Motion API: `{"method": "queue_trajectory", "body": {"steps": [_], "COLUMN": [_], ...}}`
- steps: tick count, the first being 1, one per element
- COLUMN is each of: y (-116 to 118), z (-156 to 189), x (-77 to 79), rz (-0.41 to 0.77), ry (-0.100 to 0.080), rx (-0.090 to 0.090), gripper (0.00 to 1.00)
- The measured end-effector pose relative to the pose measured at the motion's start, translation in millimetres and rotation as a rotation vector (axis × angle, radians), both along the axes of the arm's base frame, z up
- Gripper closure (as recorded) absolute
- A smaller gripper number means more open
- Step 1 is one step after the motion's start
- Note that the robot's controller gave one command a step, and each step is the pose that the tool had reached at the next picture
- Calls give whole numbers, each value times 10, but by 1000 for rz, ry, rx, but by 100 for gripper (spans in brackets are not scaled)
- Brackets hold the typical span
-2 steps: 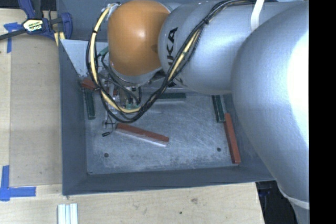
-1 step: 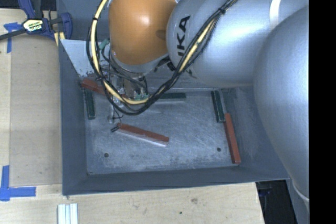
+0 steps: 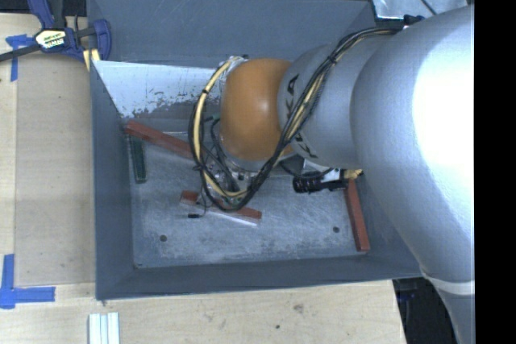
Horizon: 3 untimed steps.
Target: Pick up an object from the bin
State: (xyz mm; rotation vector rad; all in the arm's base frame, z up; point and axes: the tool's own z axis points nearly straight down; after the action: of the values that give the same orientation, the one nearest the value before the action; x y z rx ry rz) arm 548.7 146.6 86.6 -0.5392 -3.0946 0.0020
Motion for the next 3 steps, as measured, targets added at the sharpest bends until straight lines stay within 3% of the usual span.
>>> {"method": "queue_trajectory", "body": {"steps": [1, 2, 3], "y": [11, 11, 11], "z": [13, 12, 13], "x": [9, 9, 9], "rz": [0, -2, -1], "ry": [-3, -3, -4], "rx": [2, 2, 2], "gripper": [0, 100, 0]}}
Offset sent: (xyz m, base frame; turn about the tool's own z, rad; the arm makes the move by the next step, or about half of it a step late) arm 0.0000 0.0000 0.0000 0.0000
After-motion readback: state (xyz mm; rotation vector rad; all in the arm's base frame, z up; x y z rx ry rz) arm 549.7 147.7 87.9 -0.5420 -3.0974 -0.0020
